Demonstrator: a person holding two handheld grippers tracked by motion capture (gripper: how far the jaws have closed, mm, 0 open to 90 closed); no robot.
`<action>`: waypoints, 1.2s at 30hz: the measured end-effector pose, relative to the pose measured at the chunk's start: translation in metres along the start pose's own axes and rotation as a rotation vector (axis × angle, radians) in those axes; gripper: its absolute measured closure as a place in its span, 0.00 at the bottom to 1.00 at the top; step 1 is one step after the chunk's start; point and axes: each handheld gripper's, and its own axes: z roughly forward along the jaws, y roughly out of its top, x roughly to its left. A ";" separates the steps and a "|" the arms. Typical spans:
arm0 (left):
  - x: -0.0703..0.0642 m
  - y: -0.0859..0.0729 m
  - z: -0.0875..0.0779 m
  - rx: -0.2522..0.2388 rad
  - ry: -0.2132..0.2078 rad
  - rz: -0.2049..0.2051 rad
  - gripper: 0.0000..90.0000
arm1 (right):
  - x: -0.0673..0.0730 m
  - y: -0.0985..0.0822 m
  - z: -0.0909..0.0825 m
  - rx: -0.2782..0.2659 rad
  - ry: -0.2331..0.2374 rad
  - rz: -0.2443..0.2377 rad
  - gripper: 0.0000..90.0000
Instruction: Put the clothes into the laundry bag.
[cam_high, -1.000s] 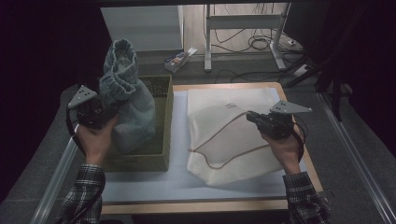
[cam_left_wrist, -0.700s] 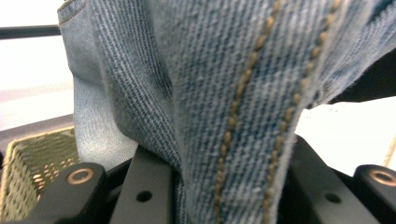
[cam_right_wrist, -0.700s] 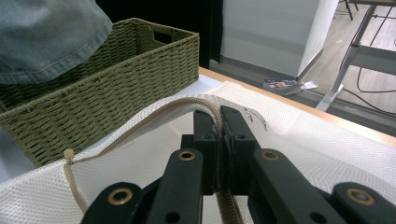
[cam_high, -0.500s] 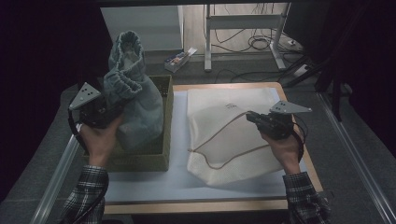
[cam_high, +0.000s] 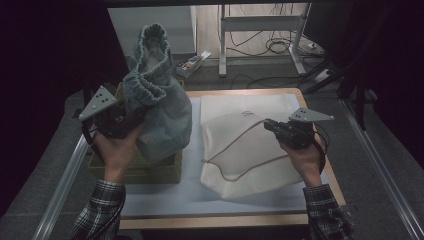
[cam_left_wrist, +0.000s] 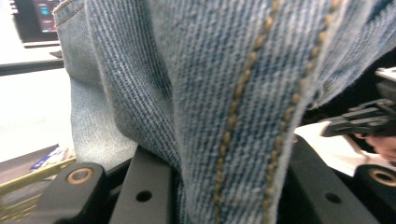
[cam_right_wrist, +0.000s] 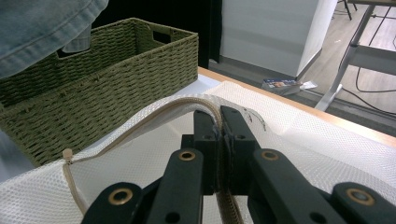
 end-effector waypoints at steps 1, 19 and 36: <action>-0.004 0.001 0.001 -0.002 -0.010 0.002 0.79 | 0.000 0.000 0.000 0.000 0.000 0.000 0.94; -0.062 -0.005 0.031 -0.005 -0.206 0.021 0.78 | -0.002 -0.001 0.000 -0.003 -0.001 0.010 0.94; -0.098 -0.040 0.052 0.024 -0.334 -0.015 0.78 | -0.002 -0.001 0.000 -0.005 -0.003 0.012 0.94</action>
